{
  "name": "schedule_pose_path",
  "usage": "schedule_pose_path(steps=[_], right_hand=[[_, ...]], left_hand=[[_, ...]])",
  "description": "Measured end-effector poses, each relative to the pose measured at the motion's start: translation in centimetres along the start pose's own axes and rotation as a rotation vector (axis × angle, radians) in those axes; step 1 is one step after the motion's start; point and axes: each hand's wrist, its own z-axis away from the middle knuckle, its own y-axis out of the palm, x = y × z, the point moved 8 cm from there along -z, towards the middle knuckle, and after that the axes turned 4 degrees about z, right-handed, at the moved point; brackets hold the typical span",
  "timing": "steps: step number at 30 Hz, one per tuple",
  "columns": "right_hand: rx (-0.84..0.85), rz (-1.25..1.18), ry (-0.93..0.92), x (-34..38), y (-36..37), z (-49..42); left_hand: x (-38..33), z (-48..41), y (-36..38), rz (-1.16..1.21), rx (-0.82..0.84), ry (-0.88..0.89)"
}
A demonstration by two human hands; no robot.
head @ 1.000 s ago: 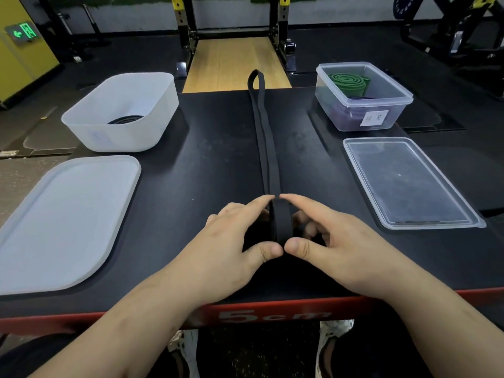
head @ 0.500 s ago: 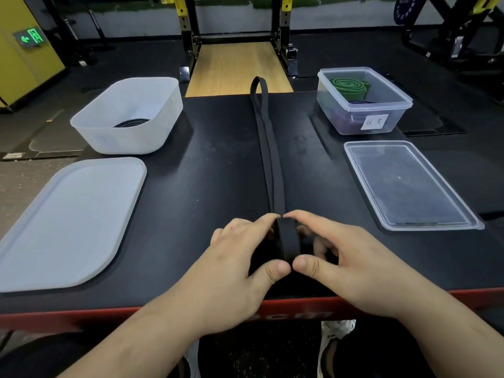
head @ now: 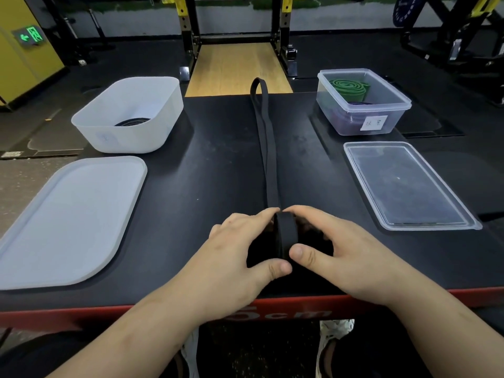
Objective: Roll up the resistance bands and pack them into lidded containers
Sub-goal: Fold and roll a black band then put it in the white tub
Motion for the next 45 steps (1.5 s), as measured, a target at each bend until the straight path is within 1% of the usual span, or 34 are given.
schedule_pose_path(steps=[2, 6, 9, 14, 19, 24, 29, 33, 35, 40, 45], right_hand=[[-0.021, 0.007, 0.008, 0.0, -0.1, 0.0], [-0.007, 0.009, 0.022, -0.2, 0.1, -0.3], [-0.032, 0.008, 0.033, 0.0, -0.1, -0.5], [-0.031, 0.007, 0.047, -0.2, 0.1, -0.6], [-0.052, 0.056, 0.058, -0.3, -0.1, -1.1], [-0.005, 0.008, 0.058, -0.5, -0.1, -1.0], [-0.038, 0.057, 0.071, -0.5, -0.3, -1.9], [-0.012, 0.043, 0.078, -0.6, -0.3, -2.0], [-0.017, 0.043, 0.073, -0.7, -0.4, -2.0], [-0.066, 0.051, 0.051, -0.6, -0.6, -1.9], [-0.064, 0.037, 0.0, -0.1, -0.5, -0.5]], left_hand=[[-0.4, -0.3, 0.0, -0.02, 0.009, 0.026], [0.9, -0.4, 0.1, -0.015, 0.007, -0.01], [1.4, -0.2, 0.0, 0.006, 0.012, -0.055], [1.7, -0.6, 0.0, -0.003, -0.02, -0.063], [1.2, -0.8, -0.5, 0.058, -0.029, -0.076], [0.8, -1.7, -0.4, -0.018, -0.012, -0.045], [1.2, -1.9, -0.5, 0.02, 0.003, -0.083], [1.2, -2.2, -0.7, 0.004, -0.007, -0.087], [1.2, -2.5, -0.7, -0.022, 0.001, -0.09], [0.6, -2.7, -1.0, 0.0, 0.005, -0.094], [0.2, -1.0, -0.3, 0.018, 0.019, -0.064]])
